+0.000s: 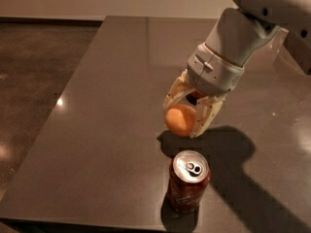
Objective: Move orange near coke can
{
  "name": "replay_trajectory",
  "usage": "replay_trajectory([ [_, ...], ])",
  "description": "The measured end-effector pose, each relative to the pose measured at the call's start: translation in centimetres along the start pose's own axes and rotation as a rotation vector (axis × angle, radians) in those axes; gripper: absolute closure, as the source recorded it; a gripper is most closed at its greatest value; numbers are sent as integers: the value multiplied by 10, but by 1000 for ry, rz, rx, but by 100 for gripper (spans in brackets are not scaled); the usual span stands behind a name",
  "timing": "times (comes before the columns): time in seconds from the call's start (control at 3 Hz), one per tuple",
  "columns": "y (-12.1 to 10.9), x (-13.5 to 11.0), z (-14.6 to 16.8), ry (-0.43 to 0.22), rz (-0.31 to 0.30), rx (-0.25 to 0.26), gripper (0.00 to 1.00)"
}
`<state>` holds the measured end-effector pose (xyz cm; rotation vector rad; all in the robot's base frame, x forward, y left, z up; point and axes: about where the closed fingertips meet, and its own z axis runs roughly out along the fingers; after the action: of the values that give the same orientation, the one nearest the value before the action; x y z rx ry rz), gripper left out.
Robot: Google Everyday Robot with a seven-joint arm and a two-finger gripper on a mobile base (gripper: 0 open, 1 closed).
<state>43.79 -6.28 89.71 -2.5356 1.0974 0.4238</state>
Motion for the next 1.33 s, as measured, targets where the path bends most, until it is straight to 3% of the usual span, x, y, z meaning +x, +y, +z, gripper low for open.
replay_trajectory([
  [0.67,25,-4,12,12,-107,-60,100],
  [1.33,41,-6,25,25,-168,-118,100],
])
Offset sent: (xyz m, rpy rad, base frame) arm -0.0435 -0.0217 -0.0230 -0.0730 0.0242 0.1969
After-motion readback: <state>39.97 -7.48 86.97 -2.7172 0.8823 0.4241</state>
